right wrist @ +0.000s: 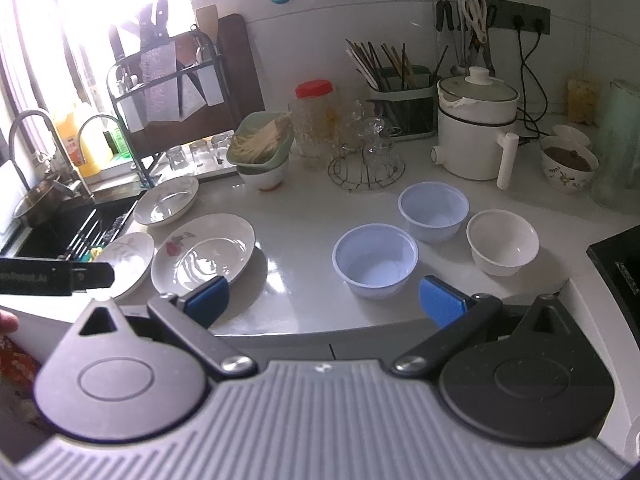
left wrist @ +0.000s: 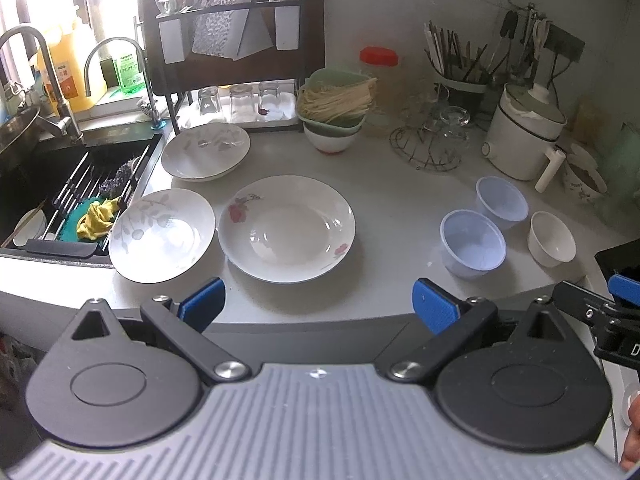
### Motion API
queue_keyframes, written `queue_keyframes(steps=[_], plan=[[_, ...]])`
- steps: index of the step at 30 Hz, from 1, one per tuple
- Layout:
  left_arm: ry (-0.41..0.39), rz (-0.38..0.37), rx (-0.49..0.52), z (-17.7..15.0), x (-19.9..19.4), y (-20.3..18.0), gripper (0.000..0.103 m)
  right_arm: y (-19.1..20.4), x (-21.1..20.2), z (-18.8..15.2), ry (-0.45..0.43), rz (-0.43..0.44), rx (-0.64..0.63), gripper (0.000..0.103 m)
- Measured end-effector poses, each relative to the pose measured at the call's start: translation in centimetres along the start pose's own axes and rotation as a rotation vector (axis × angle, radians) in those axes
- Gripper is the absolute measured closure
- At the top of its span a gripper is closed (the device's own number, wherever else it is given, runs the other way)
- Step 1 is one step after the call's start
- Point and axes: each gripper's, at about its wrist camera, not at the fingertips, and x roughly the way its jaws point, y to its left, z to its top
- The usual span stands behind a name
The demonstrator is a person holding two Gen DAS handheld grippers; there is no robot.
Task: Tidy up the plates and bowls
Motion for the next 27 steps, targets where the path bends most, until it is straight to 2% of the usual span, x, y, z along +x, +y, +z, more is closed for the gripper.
queue_keyframes(steps=[14,27], plan=[[-0.010,0.014,-0.003,0.8,0.4,-0.8,0.002,-0.8,0.1,0.3,-0.005,0.035,-0.006,0.000],[-0.006,0.008,-0.006,1.2,1.2,-0.8,0.002,-0.7,0.8,0.3,-0.002,0.032,-0.009,0.000]])
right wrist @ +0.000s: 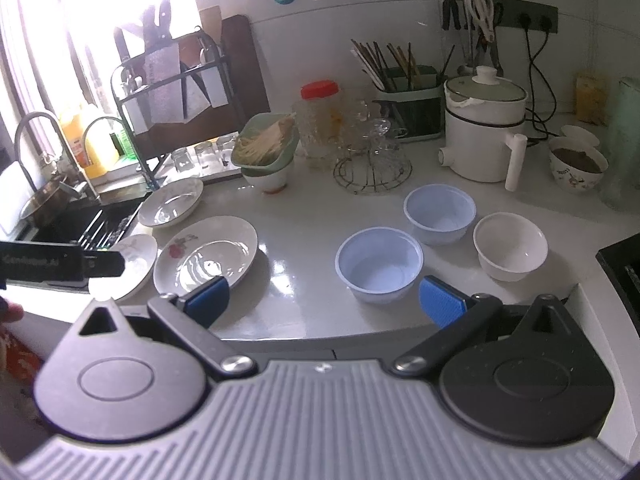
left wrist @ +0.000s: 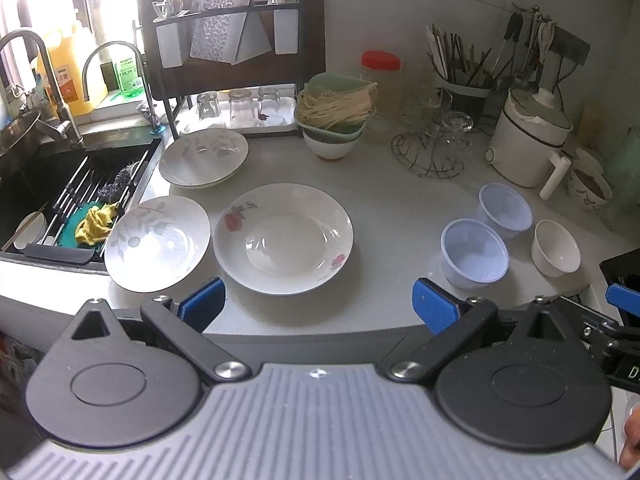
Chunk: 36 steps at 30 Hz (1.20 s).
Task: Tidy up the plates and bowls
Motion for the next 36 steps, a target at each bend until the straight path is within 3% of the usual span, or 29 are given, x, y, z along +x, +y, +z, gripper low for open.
queue_keyframes(steps=[36], plan=[[0.003,0.034,-0.040,0.8,1.6,2.3,0.002,0.9,2.3,0.9,0.008,0.011,0.030,0.000]])
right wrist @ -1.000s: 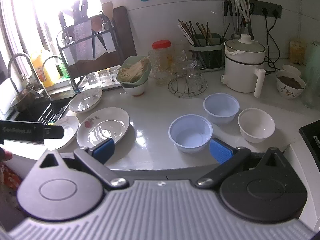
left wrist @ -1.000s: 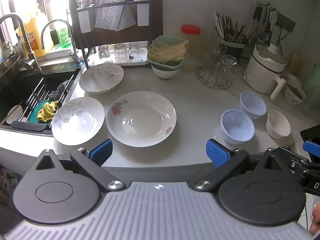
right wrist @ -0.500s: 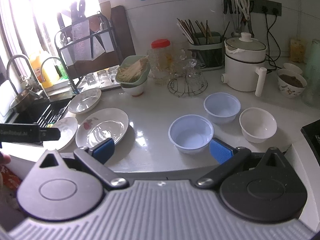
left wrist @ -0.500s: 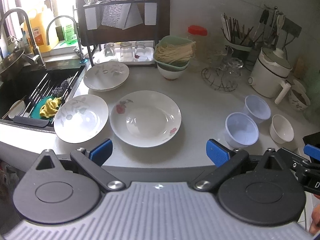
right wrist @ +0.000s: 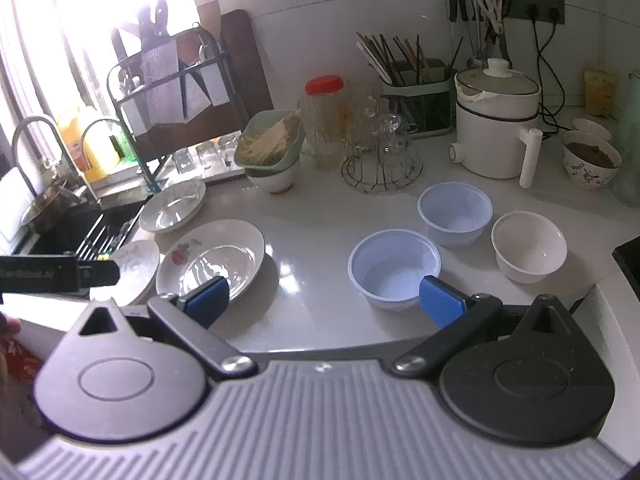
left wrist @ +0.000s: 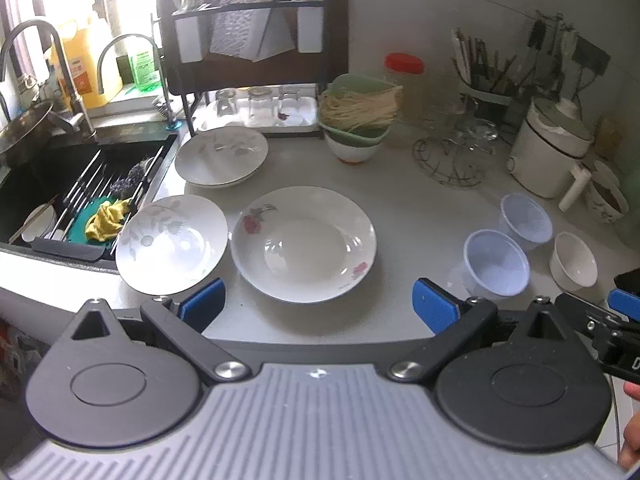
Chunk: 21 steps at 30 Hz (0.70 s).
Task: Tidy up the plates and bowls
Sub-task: 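Move both grippers to the leaf-pattern plate rim and close them together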
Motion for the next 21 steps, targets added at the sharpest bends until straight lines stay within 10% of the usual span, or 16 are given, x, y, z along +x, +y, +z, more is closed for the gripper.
queue_keyframes(steps=[21], plan=[[0.035,-0.051,0.018,4.4,6.1,8.8,0.002,7.2,5.3,0.9,0.000,0.045,0.046,0.000]])
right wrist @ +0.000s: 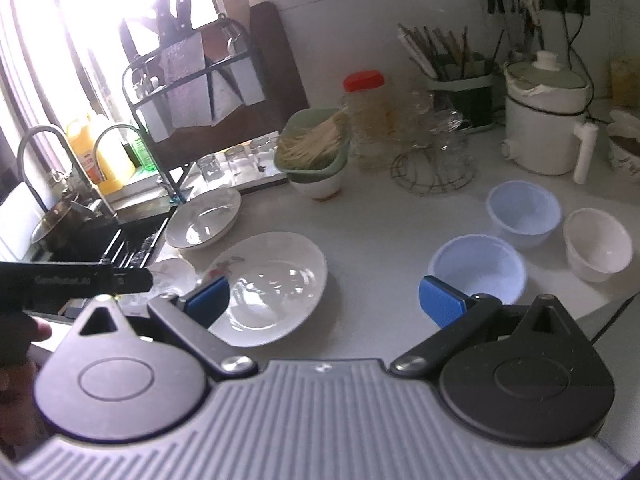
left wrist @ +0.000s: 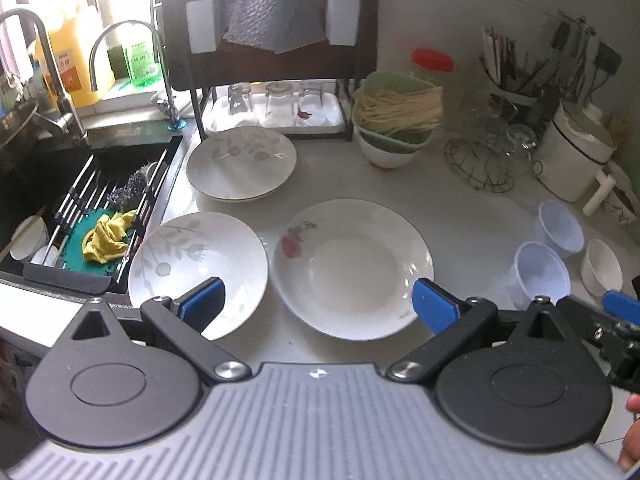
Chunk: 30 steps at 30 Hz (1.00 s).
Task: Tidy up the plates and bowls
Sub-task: 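Move both grippers to the leaf-pattern plate rim and close them together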
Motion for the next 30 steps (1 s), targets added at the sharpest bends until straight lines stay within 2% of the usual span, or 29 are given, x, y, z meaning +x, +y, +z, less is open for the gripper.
queue_keyframes(steps=[10,13,16,22,30], plan=[[0.031,-0.052,0.000,2.7,3.7,6.6,0.002,5.1,3.7,0.4,0.033,-0.013,-0.025,0.003],[0.034,-0.059,0.006,3.0,4.7,8.4,0.002,6.6,4.6,0.5,0.043,-0.011,-0.042,0.003],[0.032,-0.103,0.019,3.0,5.4,10.1,0.002,8.0,5.6,0.4,0.059,-0.004,-0.049,0.003],[0.025,-0.141,0.045,2.9,6.8,13.6,0.002,11.9,7.2,0.1,0.081,0.030,-0.103,0.003],[0.046,-0.162,0.035,3.6,8.9,19.6,0.002,15.6,10.8,0.0,0.097,-0.009,-0.070,0.003]])
